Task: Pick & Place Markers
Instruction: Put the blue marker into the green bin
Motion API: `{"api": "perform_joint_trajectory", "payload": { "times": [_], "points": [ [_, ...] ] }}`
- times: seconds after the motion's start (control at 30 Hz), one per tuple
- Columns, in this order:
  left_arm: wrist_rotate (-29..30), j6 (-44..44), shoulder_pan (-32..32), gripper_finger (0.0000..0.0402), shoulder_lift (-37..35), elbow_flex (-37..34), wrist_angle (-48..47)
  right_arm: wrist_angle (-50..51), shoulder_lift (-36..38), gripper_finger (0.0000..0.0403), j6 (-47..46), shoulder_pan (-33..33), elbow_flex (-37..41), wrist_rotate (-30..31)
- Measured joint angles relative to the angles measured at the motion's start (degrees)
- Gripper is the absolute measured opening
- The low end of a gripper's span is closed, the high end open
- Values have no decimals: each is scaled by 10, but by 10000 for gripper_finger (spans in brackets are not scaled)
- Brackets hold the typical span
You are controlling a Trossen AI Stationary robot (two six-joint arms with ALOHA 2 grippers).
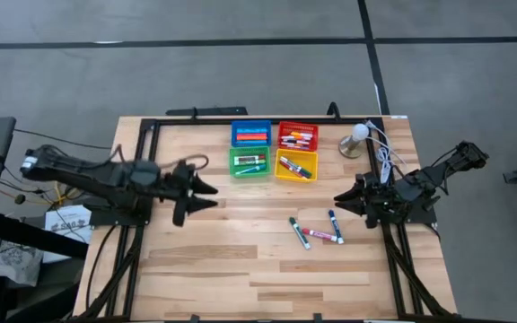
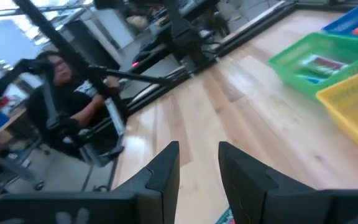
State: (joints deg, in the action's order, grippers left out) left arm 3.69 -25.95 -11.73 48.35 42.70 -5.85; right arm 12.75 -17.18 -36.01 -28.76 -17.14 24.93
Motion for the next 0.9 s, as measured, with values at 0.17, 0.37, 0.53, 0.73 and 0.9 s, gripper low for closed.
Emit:
{"api": "perform_joint_trajectory", "payload": {
  "times": [0.17,0.37,0.53,0.73,0.9],
  "points": [
    [143,-18,-76,204,0,-79,61,-29,0,102,20,-1,0,-85],
    [217,-75,-108,204,0,-158,114,-45,-1,102,19,-1,0,-128],
    [220,-93,-106,204,0,-211,180,-19,-23,102,1,-1,-10,-128],
    [220,-95,-85,204,0,-242,192,128,-102,102,-55,-1,-91,-131],
    [220,-104,-51,204,0,-261,193,257,-186,102,-133,1,-165,-178]
  ]
}}
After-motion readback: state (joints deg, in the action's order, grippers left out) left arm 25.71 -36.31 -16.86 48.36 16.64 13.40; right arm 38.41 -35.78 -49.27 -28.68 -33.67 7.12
